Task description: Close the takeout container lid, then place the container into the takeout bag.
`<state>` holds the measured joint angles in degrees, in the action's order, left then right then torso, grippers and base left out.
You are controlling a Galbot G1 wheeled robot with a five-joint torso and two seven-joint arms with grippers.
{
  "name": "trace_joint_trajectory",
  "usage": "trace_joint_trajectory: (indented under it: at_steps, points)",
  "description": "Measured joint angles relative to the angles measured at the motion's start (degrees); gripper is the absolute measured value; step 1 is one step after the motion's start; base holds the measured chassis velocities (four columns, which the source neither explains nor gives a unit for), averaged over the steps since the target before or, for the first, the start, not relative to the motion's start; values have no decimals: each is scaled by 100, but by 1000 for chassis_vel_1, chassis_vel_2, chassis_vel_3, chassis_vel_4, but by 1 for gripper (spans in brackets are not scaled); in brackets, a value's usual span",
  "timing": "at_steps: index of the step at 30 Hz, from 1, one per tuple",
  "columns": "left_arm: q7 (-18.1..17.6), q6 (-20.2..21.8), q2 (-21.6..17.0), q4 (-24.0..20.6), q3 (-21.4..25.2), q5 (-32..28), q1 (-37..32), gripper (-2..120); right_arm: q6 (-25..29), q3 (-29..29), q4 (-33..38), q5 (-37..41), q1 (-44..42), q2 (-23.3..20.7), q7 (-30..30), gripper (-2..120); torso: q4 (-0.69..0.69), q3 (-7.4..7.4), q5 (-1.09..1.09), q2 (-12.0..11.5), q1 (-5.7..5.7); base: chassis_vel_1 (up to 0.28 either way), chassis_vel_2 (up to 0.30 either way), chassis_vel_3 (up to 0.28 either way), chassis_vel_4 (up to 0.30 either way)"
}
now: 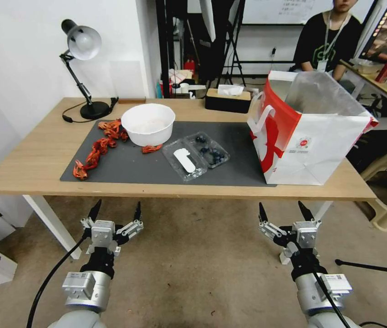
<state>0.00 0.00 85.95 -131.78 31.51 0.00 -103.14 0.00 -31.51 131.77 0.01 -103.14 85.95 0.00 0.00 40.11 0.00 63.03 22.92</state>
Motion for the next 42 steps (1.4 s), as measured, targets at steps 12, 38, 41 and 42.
trace_joint_trajectory:
  at_steps: [12,38,41,42]
  points:
    - [0,0,0,0,0,0,0,100,0,0,0,0,0,0,0,100,0,0,0,0,0,0,0,0,0]
    - [-139,946,504,-445,-657,-976,158,100,-1374,-152,467,428,440,-133,116,100,0,0,1,0,0,0,0,0,0]
    - [-140,745,446,-379,-673,-1018,150,100,-1971,-215,713,675,609,-186,148,100,2,0,0,0,0,0,0,0,0]
    - [-140,745,446,-379,-673,-1018,150,100,-1971,-215,713,675,609,-186,148,100,2,0,0,0,0,0,0,0,0]
